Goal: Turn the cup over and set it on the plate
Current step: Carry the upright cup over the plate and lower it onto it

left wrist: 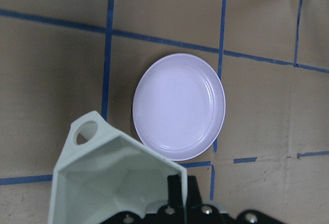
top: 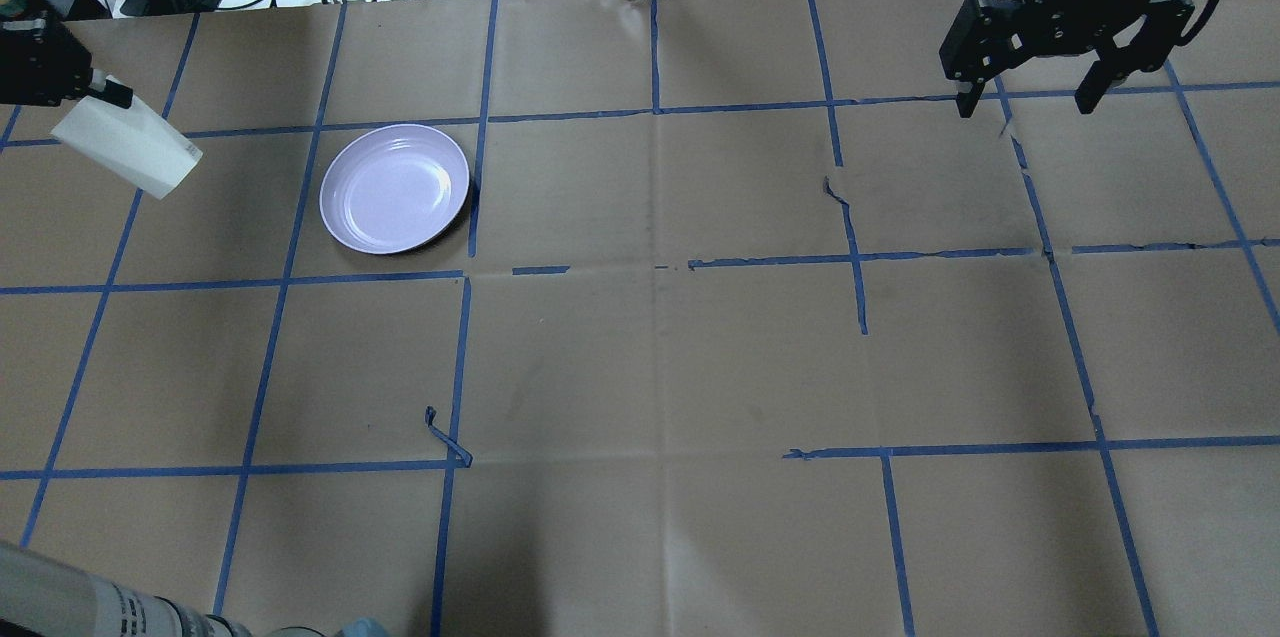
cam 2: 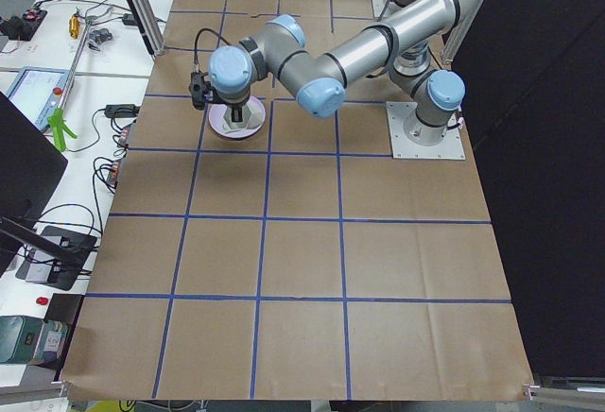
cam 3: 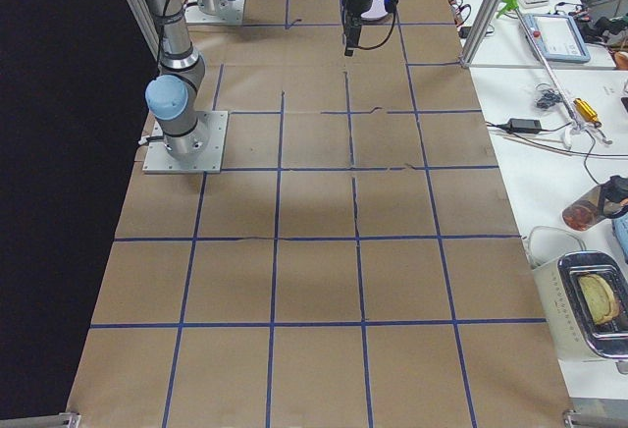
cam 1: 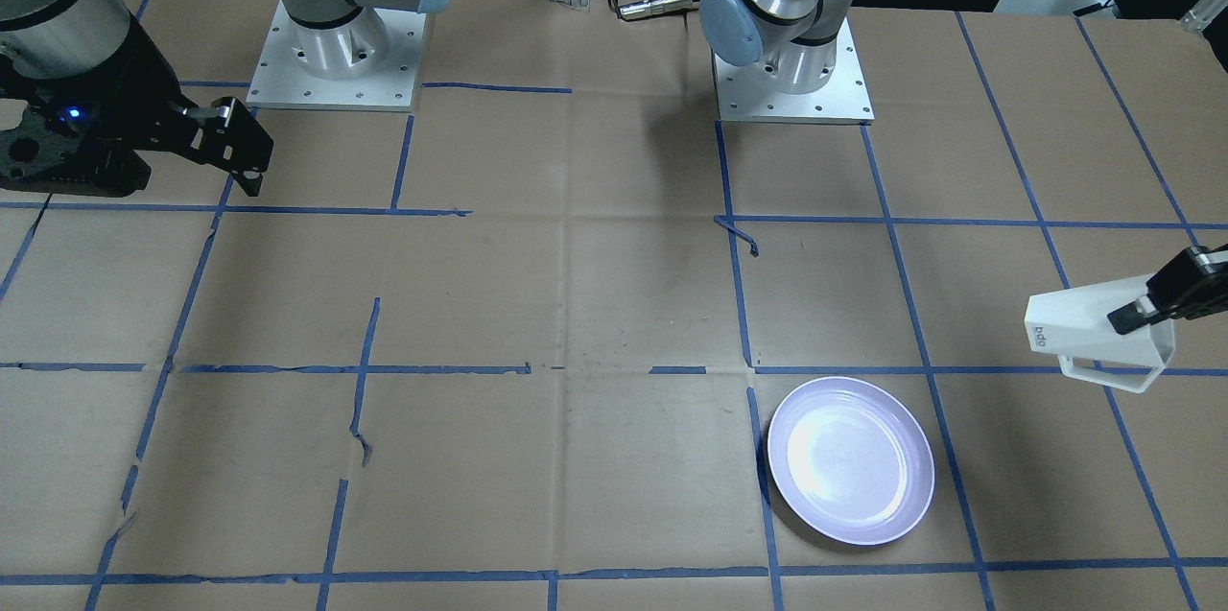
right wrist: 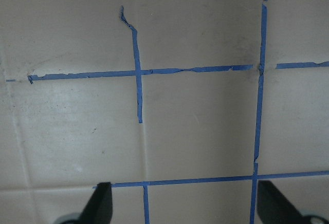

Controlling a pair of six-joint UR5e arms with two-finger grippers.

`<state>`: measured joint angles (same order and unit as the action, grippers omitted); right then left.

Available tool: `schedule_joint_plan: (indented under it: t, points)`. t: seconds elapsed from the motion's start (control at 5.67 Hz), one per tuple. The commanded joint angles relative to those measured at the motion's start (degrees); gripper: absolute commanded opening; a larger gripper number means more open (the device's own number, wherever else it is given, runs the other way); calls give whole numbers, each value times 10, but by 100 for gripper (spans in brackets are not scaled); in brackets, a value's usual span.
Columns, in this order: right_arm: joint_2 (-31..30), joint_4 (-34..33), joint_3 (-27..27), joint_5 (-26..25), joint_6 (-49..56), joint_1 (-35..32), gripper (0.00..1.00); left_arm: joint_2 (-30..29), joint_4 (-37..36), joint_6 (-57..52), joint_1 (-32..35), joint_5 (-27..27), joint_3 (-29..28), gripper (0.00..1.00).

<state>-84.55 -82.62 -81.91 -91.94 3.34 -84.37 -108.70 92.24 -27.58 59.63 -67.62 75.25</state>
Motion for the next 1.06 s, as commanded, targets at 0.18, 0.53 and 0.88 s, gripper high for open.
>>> schedule_joint_plan:
  t: [0.18,0.53,0.88]
  points:
    - [0,0,0,0,0,0,100,5,-209,192,240,-241,37,0]
    - [0,0,0,0,0,0,100,14,-421,217,279,-298,171,0]
    - [0,0,0,0,0,0,100,-2,-468,223,279,-295,234,0]
